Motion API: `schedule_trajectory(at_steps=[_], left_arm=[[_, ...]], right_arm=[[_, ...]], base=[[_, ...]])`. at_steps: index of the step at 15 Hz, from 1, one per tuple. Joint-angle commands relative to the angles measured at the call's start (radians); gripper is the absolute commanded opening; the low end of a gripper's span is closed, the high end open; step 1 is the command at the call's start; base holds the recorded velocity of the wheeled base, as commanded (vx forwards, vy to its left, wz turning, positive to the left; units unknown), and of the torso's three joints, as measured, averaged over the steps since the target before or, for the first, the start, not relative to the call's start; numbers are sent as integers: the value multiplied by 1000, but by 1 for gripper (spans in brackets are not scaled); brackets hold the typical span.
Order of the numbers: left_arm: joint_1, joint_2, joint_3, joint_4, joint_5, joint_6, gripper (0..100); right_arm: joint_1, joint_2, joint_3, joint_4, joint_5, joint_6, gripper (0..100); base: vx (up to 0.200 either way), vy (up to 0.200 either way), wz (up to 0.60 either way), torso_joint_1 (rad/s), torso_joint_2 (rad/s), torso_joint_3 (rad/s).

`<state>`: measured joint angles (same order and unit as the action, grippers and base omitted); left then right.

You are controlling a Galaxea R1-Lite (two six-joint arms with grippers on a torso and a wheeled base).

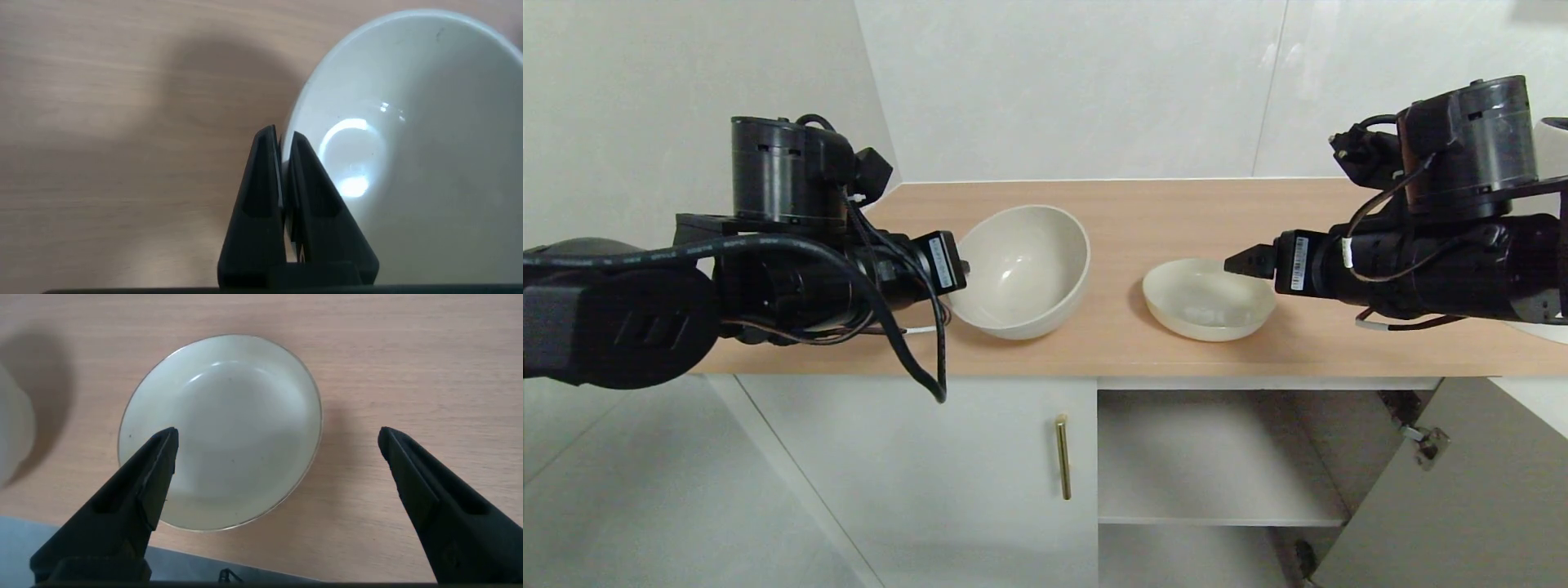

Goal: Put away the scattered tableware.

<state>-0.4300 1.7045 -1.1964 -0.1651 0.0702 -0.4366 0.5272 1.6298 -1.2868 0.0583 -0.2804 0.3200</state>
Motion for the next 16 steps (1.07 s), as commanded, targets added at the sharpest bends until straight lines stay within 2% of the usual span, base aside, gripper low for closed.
schedule_trajectory(at_steps=[1, 5, 6, 8, 16], left_arm=[[0, -19, 3, -1, 0, -1, 0], [0, -23, 3, -1, 0, -1, 0], [0, -28, 3, -1, 0, -1, 0], [-1, -37, 11, -1, -1, -1, 0], [-1, -46, 17, -1, -3, 1, 0]], right_arm=[[0, 1, -2, 0, 0, 1, 100], [-9, 39, -8, 0, -34, -1, 100], [-15, 71, -20, 0, -86, -2, 100], [-35, 105, -35, 3, -112, -4, 100], [-44, 136, -43, 9, -115, -6, 100]], base=[[0, 0, 0, 0, 0, 0], [0, 0, 0, 0, 0, 0], [0, 0, 0, 0, 0, 0], [0, 0, 0, 0, 0, 0], [0, 0, 0, 0, 0, 0]])
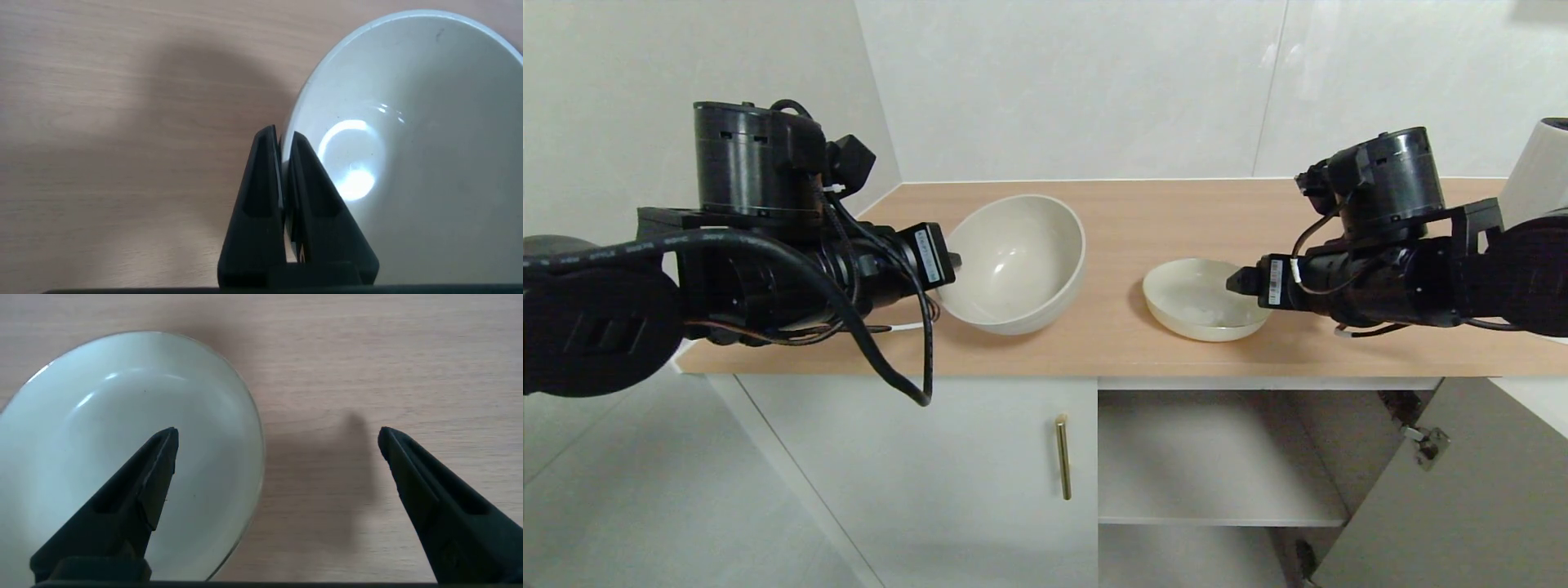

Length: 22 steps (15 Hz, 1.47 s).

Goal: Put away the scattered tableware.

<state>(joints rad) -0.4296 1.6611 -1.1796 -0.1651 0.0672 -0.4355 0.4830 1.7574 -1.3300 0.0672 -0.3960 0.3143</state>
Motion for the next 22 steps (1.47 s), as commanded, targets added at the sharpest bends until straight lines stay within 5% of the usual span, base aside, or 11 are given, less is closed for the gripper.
schedule_trajectory(at_steps=[1, 4, 5, 13, 18, 22], left_arm=[[-1, -3, 0, -1, 0, 0, 0], [-1, -9, 1, -1, -1, 0, 0], [0, -11, 1, -1, 0, -2, 0], [0, -38, 17, -1, -3, -2, 0], [-17, -179, 136, -1, -7, 3, 0], [-18, -360, 229, 47, -208, 15, 0]], right_arm=[[0, 11, 0, 0, 0, 0, 100], [2, 24, 2, -1, 0, -1, 100], [2, 25, 0, -6, 2, 0, 0], [3, -3, 6, -3, 11, 5, 0], [11, -171, 104, 46, 97, 6, 0], [25, -303, 135, 181, 195, 83, 0]], base=[[0, 0, 0, 0, 0, 0], [0, 0, 0, 0, 0, 0], [0, 0, 0, 0, 0, 0], [0, 0, 0, 0, 0, 0], [0, 0, 0, 0, 0, 0], [0, 0, 0, 0, 0, 0]])
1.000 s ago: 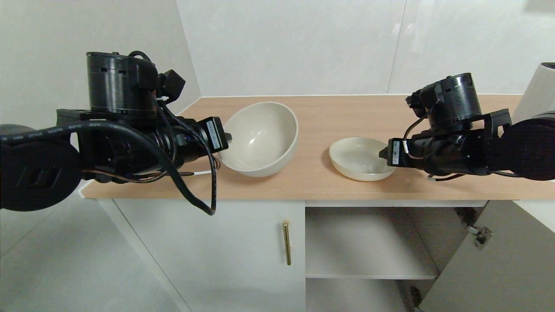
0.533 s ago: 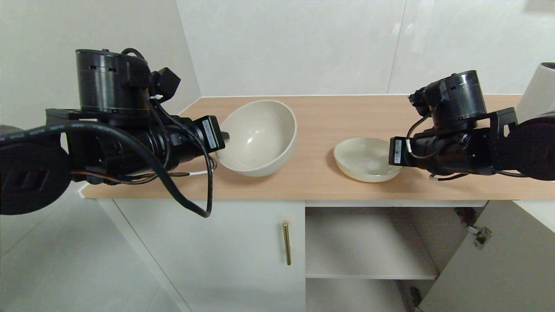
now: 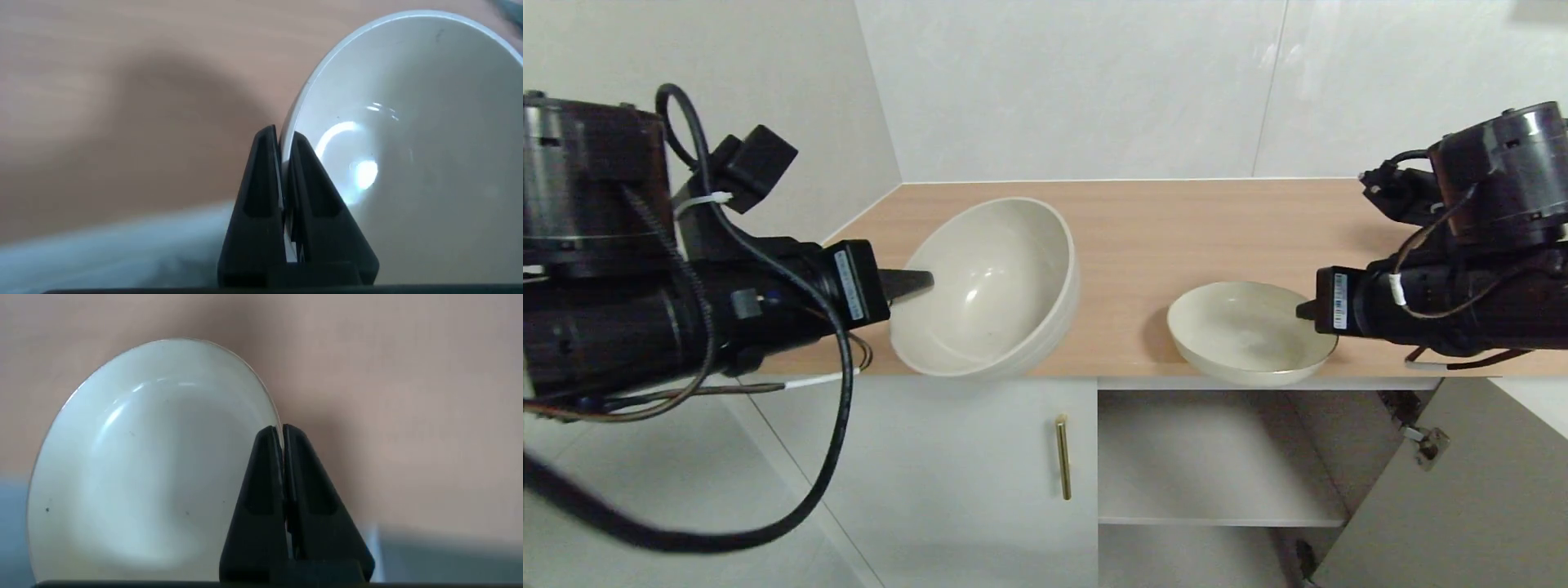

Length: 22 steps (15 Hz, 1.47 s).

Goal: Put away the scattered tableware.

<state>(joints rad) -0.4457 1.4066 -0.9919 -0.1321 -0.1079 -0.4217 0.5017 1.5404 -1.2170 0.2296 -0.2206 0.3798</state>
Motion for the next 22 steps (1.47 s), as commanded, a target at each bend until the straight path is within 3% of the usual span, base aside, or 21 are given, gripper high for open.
schedule_trajectory(at_steps=[1, 3, 7, 12, 16, 22], left_arm=[[-2, -127, 44, 45, -56, 1, 0], [-2, -132, 45, 55, -56, 1, 0], [-13, -86, 62, 52, -58, 1, 0], [-30, -51, 68, 54, -56, 0, 0], [-30, -38, 68, 54, -56, 0, 0], [-42, -37, 75, 54, -59, 1, 0]], right_arm=[[6, -145, 60, 34, 103, 21, 0], [6, -195, 114, 31, 168, 25, 0], [5, -210, 214, -15, 172, 24, 0], [5, -217, 255, -79, 170, 19, 0], [5, -214, 264, -87, 168, 16, 0], [3, -200, 275, -101, 168, 16, 0]], base=[[0, 0, 0, 0, 0, 0], [0, 0, 0, 0, 0, 0], [0, 0, 0, 0, 0, 0], [0, 0, 0, 0, 0, 0], [-200, 0, 0, 8, 6, 4], [0, 0, 0, 0, 0, 0]])
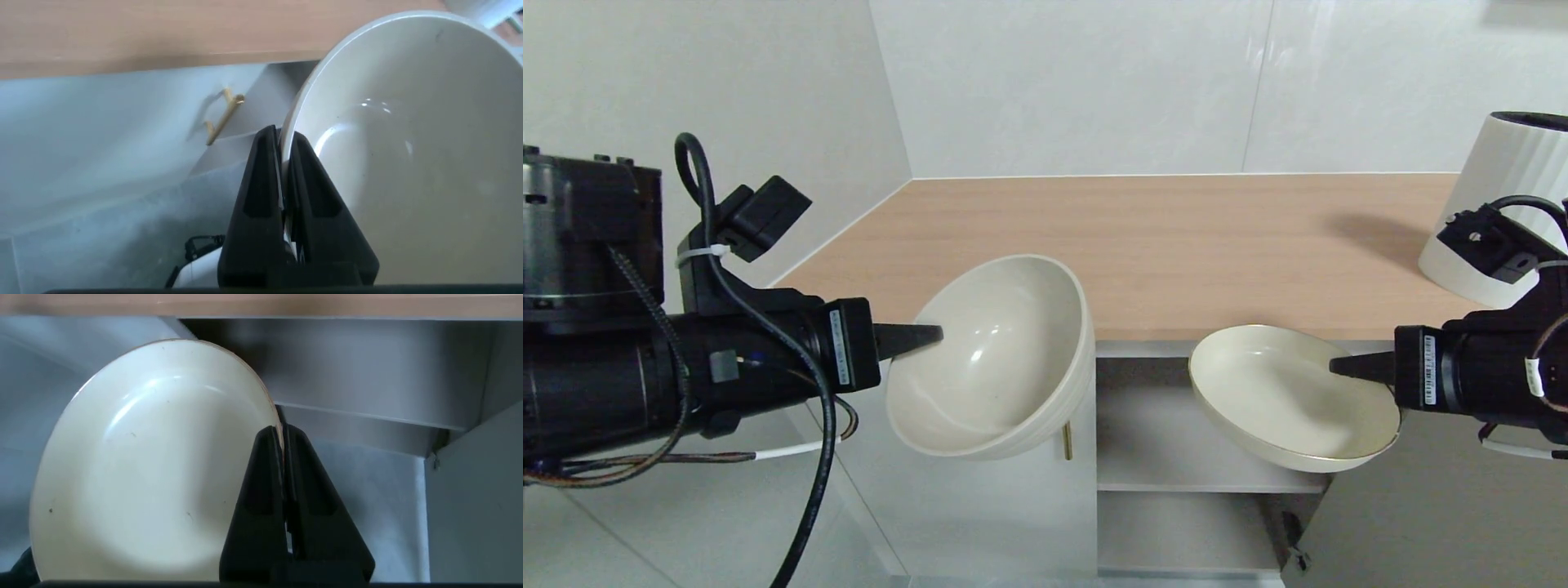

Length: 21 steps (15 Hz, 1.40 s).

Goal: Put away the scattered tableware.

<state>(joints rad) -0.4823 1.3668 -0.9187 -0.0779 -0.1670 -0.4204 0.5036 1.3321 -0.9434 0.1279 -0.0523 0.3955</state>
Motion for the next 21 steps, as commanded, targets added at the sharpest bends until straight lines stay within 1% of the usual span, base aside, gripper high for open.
schedule_trajectory(at_steps=[1, 6, 16, 21], left_arm=[[-5, 5, 3, 0, 0, 0, 0], [-5, 15, 3, 0, 0, 0, 0], [-10, 28, 8, 0, 0, 0, 0], [-10, 31, 8, 0, 0, 0, 0]], right_arm=[[1, 10, 3, 1, 0, 0, 0], [0, 19, 14, -22, 0, 0, 0], [0, 25, 18, -28, -1, -1, 0], [0, 33, 20, -28, -1, -1, 0]], base=[[0, 0, 0, 0, 0, 0], [0, 0, 0, -25, 67, 41], [0, 0, 0, -151, 415, 256], [0, 0, 0, -18, 62, 41]])
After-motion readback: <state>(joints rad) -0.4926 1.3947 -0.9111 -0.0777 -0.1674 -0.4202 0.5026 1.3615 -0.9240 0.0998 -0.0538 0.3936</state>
